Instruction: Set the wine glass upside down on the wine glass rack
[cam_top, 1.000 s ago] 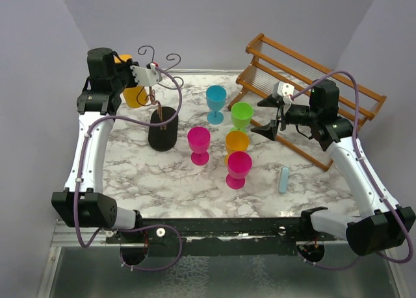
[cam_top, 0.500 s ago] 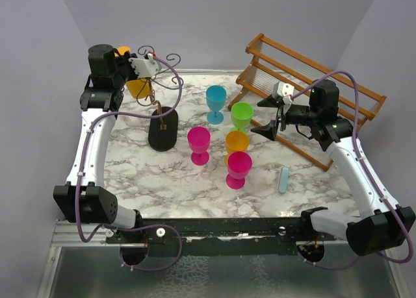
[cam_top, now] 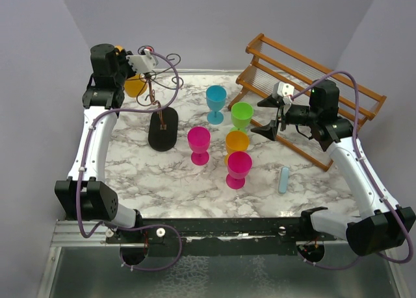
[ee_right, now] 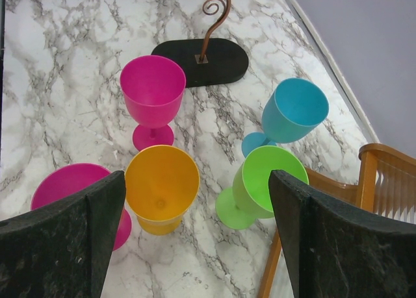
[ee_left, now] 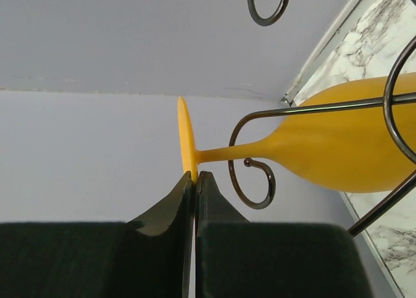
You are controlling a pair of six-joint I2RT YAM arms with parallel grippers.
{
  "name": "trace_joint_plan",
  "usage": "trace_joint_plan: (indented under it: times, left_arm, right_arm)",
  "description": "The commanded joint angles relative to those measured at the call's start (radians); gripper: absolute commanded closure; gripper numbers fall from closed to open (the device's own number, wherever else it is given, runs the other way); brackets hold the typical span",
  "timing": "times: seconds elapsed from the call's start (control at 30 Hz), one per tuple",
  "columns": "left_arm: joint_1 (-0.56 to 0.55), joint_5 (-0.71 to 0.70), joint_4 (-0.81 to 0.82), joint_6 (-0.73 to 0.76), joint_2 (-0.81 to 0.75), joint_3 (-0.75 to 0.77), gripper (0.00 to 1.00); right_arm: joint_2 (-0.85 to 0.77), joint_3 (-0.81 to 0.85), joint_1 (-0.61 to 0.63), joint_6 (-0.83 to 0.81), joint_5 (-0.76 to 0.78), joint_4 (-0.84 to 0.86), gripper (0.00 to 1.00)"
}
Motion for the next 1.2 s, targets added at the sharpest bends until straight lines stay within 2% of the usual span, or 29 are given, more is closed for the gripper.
trace_joint_plan:
  times: [0.0, 0.27, 0.53, 1.0, 1.17]
  left_arm:
    - [-0.002, -0.055, 0.053, -0.018, 0.0, -0.017, 0.99]
    - [-0.002, -0.085, 0.037, 0.015, -0.025, -0.039, 0.99]
    - [-0.001, -0.019, 0.006, 0.03, -0.067, -0.076, 0.95]
    - [-0.001, 0.036, -0.087, 0.038, -0.081, -0.058, 0.91]
    - [-0.002, 0.05, -0.117, 0.046, -0.08, -0.048, 0.87]
  right_arm:
    - [-0.022, -0.005, -0.001, -0.009, -0.027, 0.022, 0.09]
    - [-0.022, -0.007, -0.001, -0.012, -0.026, 0.022, 0.09]
    - [-0.02, -0.007, -0.001, -0.011, -0.026, 0.021, 0.09]
    - [-0.018, -0.017, -0.001, -0.018, -0.007, 0.031, 0.09]
    - [-0.017, -0.017, -0.002, -0.018, -0.008, 0.03, 0.09]
